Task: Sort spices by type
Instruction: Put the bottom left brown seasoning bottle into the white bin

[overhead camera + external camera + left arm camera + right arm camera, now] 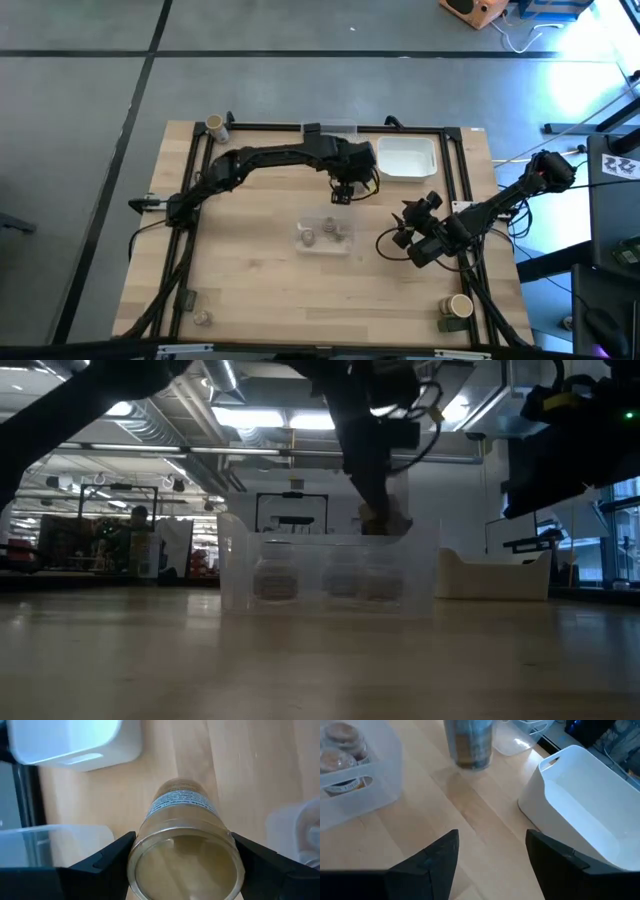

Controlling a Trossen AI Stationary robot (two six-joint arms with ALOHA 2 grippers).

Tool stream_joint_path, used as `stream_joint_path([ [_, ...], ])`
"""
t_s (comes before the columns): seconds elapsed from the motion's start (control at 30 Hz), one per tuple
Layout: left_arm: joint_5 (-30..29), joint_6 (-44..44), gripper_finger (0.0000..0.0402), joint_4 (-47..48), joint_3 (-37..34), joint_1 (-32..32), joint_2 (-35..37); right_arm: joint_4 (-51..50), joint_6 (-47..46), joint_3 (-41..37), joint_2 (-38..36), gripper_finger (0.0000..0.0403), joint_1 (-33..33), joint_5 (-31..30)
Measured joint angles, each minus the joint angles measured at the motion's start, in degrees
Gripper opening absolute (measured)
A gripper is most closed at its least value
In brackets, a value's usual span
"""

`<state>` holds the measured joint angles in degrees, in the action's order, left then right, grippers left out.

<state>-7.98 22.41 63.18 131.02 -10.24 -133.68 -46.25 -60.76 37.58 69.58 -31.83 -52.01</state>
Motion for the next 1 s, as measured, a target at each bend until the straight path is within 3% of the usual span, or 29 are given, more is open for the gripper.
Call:
stream_joint_path([
  [0.27,0.09,5.02,0.0264,-1.04,0.00,0.12,-3.60,0.79,-0.49,0.02,0.02,0.0232,0.00,-2.45],
  [1.0,0.12,4.13,0.0291,-2.34,-0.02,0.35,-3.48,1.56,-0.32,0.04,0.02,0.0232,-0.02,0.18],
])
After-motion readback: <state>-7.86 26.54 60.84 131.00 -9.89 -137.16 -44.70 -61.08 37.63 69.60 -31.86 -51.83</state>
